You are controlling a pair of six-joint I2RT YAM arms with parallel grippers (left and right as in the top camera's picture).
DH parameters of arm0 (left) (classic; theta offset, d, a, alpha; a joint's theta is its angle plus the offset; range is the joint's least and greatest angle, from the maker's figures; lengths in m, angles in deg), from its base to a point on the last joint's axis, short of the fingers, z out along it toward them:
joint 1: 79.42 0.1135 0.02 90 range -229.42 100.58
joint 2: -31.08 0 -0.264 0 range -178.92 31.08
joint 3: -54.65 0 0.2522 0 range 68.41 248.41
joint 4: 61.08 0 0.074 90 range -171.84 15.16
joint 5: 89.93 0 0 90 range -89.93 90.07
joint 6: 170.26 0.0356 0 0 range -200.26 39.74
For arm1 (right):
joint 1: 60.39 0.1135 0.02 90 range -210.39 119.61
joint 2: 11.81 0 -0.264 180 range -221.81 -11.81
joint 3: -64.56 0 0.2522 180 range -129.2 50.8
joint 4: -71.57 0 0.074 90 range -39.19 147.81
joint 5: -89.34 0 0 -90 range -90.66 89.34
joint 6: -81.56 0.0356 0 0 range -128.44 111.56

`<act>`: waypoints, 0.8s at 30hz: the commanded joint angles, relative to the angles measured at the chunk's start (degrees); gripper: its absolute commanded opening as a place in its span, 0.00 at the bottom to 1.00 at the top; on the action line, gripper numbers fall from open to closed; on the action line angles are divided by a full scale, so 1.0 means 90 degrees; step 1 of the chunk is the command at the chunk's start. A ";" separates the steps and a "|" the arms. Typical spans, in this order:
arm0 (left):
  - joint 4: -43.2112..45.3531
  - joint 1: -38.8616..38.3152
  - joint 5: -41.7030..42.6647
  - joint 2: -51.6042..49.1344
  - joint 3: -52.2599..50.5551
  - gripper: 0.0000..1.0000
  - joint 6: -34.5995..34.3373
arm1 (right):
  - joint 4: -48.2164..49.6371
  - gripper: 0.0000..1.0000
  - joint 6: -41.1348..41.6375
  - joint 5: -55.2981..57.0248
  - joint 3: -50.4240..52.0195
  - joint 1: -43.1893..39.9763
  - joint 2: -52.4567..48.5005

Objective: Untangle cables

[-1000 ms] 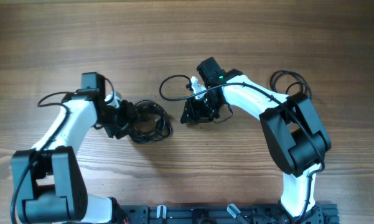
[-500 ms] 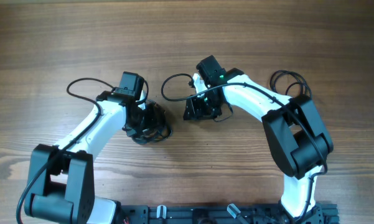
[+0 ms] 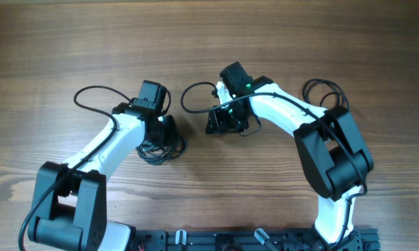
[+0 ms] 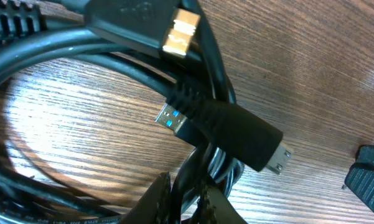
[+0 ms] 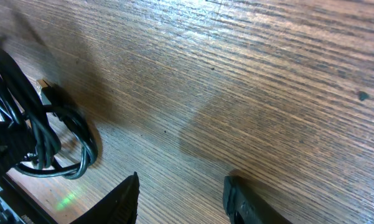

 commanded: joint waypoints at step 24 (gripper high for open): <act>0.0597 -0.0017 -0.0427 0.0053 -0.0971 0.15 -0.0206 | -0.0197 0.52 -0.0216 0.0141 -0.0007 0.0007 -0.0015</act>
